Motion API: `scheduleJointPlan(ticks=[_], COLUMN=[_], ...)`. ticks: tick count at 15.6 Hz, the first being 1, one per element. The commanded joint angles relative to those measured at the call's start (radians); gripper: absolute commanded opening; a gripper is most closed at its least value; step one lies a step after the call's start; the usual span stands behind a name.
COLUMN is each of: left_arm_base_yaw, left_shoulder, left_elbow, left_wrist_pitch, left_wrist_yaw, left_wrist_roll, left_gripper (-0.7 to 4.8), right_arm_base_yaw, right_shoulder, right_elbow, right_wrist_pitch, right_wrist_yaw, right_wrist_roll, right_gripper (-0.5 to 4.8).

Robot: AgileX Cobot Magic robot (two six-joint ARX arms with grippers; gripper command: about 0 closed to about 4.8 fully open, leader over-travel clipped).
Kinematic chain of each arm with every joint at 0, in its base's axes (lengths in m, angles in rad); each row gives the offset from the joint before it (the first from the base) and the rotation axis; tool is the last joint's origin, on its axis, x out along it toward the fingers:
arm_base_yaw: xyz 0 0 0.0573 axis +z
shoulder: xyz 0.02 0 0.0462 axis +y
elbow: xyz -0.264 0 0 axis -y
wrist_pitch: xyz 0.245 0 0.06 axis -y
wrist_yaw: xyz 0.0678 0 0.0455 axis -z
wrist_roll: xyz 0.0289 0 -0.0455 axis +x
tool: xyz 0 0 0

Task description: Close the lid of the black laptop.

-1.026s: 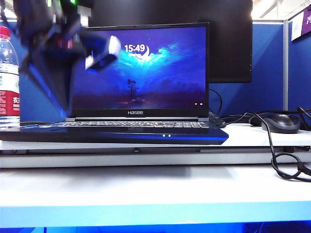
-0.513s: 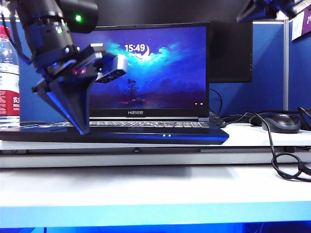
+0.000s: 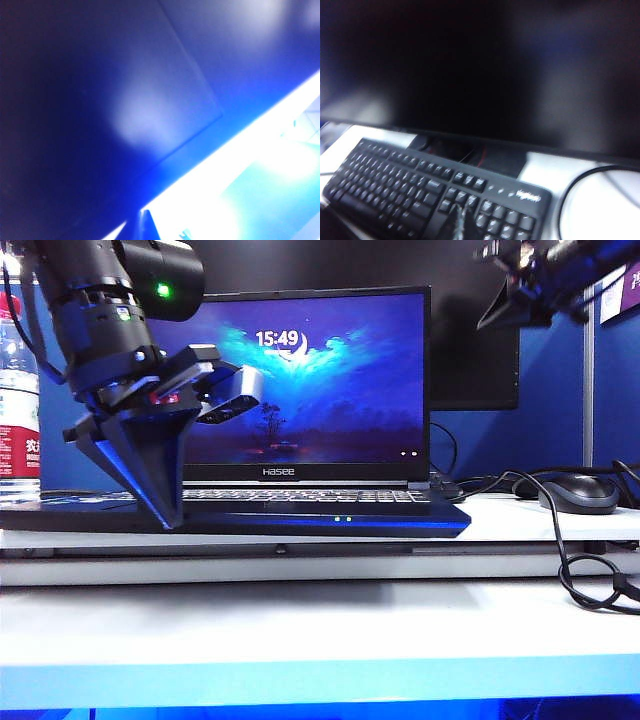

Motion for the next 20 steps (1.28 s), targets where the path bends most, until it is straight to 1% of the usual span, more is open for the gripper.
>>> scheduleJointPlan(ticks=[1, 3, 5, 6, 9, 10, 13, 15, 16, 20], left_arm_base_yaw=[0.001, 0.001, 0.001, 0.001, 0.001, 0.001, 0.001, 0.001, 0.001, 0.001], left_shoulder=[0.019, 0.046, 0.056, 0.058, 0.058, 0.058, 0.058, 0.058, 0.058, 0.058], left_elbow=[0.002, 0.002, 0.002, 0.002, 0.002, 0.002, 0.002, 0.002, 0.002, 0.005], left_wrist_pitch=[0.058, 0.066, 0.079, 0.096, 0.145, 0.156, 0.158, 0.158, 0.163, 0.184], left_wrist_yaw=[-0.003, -0.003, -0.004, -0.004, -0.004, -0.004, -0.007, -0.038, -0.045, -0.051], left_wrist_roll=[-0.017, -0.019, -0.019, -0.021, -0.042, -0.042, -0.043, -0.043, -0.043, -0.044], left_gripper=[0.17, 0.18, 0.18, 0.18, 0.18, 0.18, 0.18, 0.18, 0.18, 0.18], right_arm_base_yaw=[0.001, 0.002, 0.003, 0.004, 0.023, 0.037, 0.089, 0.103, 0.104, 0.103], right_shoulder=[0.033, 0.080, 0.105, 0.116, 0.120, 0.120, 0.120, 0.120, 0.119, 0.108], right_elbow=[0.037, 0.069, 0.075, 0.075, 0.075, 0.075, 0.075, 0.075, 0.075, 0.075], right_wrist_pitch=[0.014, 0.018, 0.033, 0.045, 0.078, 0.093, 0.113, 0.115, 0.115, 0.106], right_wrist_yaw=[-0.108, -0.233, -0.315, -0.373, -0.492, -0.506, -0.505, -0.522, -0.542, -0.683], right_wrist_roll=[-0.003, -0.003, -0.002, 0.004, 0.004, 0.009, 0.010, 0.031, 0.051, 0.091], right_gripper=[-0.06, -0.06, -0.06, -0.05, -0.06, -0.05, -0.06, -0.06, -0.06, -0.05])
